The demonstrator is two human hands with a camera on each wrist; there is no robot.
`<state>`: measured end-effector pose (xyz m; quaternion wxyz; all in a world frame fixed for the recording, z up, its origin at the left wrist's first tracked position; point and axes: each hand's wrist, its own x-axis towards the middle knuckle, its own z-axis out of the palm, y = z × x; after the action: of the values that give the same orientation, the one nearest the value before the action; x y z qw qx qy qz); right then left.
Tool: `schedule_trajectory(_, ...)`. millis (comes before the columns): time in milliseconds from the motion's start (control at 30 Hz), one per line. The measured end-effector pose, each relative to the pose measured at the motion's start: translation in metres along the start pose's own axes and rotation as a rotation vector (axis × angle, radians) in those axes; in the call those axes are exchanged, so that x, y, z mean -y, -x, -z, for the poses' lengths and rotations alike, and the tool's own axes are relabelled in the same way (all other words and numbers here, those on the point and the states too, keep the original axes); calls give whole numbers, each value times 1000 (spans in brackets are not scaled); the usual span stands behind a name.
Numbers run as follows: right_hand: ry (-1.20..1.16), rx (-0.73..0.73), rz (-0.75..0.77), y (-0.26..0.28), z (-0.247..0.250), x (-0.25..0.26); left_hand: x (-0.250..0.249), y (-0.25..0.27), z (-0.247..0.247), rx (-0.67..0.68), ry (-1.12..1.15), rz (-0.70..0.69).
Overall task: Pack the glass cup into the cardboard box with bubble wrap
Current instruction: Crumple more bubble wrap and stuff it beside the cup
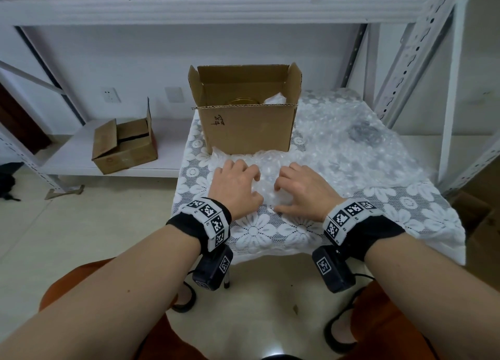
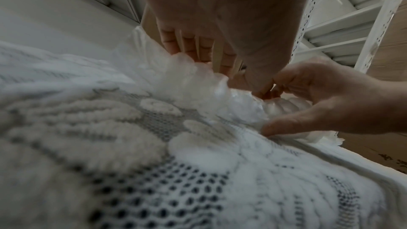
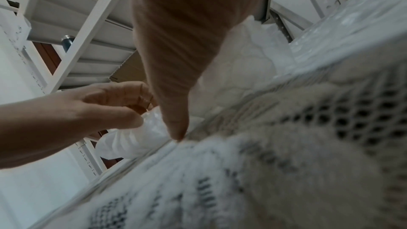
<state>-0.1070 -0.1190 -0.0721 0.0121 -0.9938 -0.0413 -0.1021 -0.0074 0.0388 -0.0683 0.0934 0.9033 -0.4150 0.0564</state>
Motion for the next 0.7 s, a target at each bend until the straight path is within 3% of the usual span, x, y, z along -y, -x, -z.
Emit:
schedule_trajectory(333, -93, -79, -103, -1, -1, 1, 2, 1, -2, 31, -19, -33)
schedule_trajectory(700, -268, 134, -195, -19, 14, -1, -3, 2, 11, 67, 94, 13)
